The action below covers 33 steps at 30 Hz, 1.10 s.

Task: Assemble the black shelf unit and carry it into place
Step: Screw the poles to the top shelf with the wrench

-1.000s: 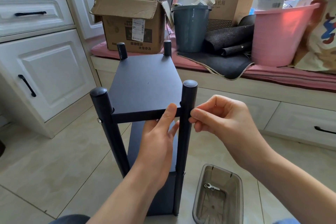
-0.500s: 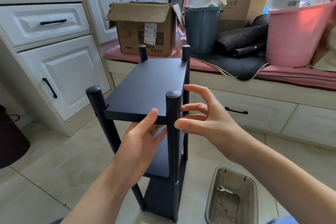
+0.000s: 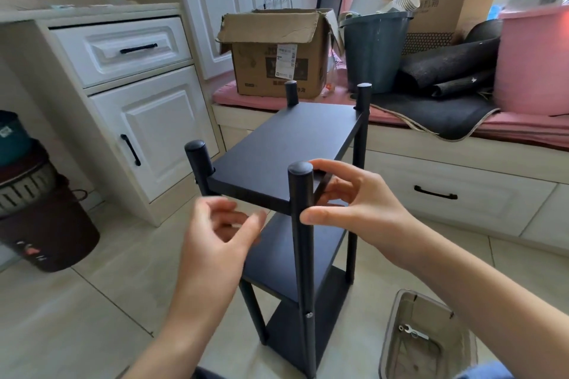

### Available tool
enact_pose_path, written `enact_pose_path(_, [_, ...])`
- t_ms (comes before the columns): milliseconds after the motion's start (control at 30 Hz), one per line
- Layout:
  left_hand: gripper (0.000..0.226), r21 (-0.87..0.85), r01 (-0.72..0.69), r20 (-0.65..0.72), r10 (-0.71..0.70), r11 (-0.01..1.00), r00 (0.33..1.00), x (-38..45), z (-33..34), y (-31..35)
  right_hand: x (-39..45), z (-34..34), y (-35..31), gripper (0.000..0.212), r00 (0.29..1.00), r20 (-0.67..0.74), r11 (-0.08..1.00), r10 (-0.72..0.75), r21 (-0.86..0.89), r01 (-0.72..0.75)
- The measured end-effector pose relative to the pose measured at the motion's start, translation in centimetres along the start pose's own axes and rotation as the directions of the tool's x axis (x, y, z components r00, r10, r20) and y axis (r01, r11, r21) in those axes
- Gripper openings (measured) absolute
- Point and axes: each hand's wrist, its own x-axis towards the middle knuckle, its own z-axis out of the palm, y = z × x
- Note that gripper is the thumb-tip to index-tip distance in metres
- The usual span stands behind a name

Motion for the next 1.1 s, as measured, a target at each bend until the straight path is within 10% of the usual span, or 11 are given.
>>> enact_pose_path(100, [0.04,0.319,-0.448,0.054,0.455,0.836,0.889,0.1,-1.4,1.2,0.2,0.0,0.1,0.065,1.0,0.003,1.0,0.009,0.009,-0.009])
enact_pose_path(300, [0.076,0.347,-0.641,0.494,0.447,0.685,0.746,2.7,0.8,2.6,0.2,0.0,0.0,0.054,0.999,0.033,0.999,0.013,0.048,-0.014])
enact_pose_path(800, [0.043,0.297,-0.565,0.481,0.39,0.77,0.785,3.0,1.4,3.2,0.4,-2.5,0.4,0.047,0.986,0.168,1.0,0.02,0.013,-0.023])
enact_pose_path(1100, [0.039,0.322,-0.55,0.4,0.416,0.771,0.817,2.9,5.0,3.5,-2.6,-9.2,5.6,0.028,0.972,-0.025,0.971,0.235,0.057,-0.233])
